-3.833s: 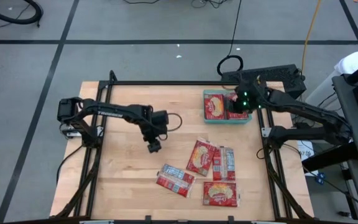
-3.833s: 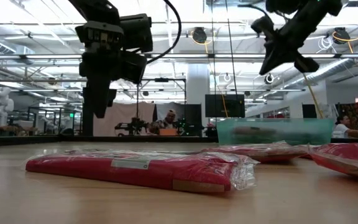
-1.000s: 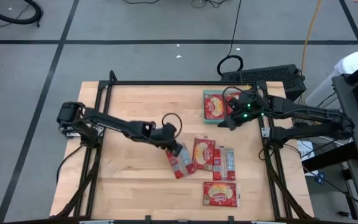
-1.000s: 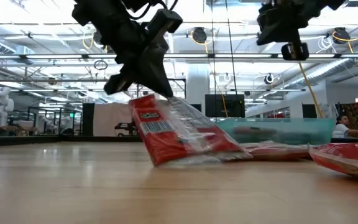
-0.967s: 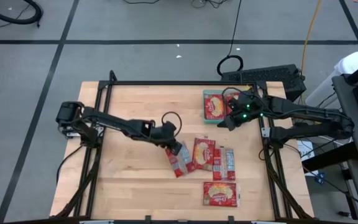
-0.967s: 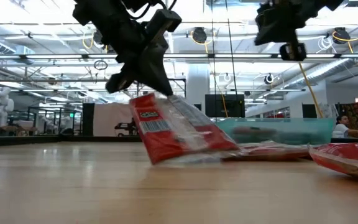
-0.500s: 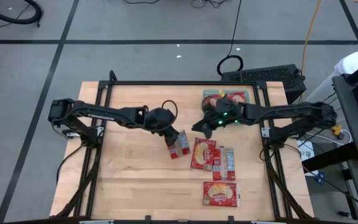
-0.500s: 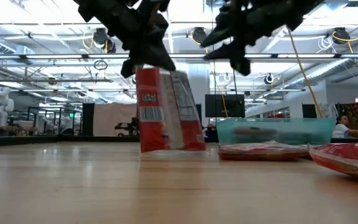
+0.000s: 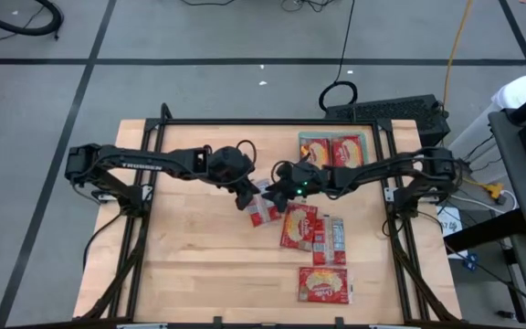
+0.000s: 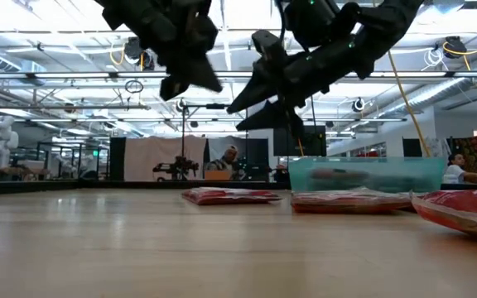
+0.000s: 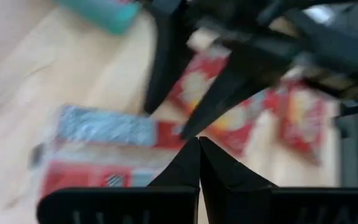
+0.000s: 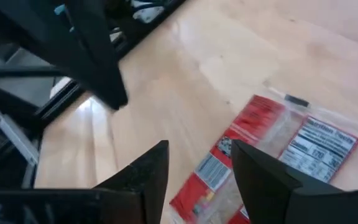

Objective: Sort popcorn bags into baskets
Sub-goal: Put the red popcorn bag into the light blue bin

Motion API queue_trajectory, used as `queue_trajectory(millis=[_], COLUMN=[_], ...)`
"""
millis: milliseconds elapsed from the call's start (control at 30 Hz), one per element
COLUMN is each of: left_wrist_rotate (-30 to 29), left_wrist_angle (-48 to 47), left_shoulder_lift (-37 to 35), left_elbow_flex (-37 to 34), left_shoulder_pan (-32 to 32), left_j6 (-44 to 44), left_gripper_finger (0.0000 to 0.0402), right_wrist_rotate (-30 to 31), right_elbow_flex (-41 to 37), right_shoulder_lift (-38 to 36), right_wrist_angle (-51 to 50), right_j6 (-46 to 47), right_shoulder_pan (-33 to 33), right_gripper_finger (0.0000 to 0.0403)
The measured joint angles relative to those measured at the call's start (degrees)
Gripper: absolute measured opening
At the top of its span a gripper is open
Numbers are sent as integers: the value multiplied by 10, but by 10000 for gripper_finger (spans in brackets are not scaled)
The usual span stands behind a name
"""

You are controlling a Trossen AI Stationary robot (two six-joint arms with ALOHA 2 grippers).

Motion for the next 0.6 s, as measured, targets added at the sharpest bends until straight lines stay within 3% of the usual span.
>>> queue_trajectory(millis=[200,367,600], left_wrist_rotate=[-48,-46,-46], left_wrist_angle=[-79,-99,-81], left_shoulder_lift=[23,70,130], left_elbow_flex=[-1,-1,-1], left_shoulder_pan=[28,60,92], left_j6=[80,143,166], left_gripper_finger=[45,127,242], right_wrist_rotate=[-1,1,1], right_elbow_flex=[0,0,0], right_shoulder_lift=[-6,-41,-63], right_wrist_angle=[-10,-72,-172], right_j6=[87,129,183], right_shoulder_pan=[6,23,59], right_gripper_finger=[160,160,160])
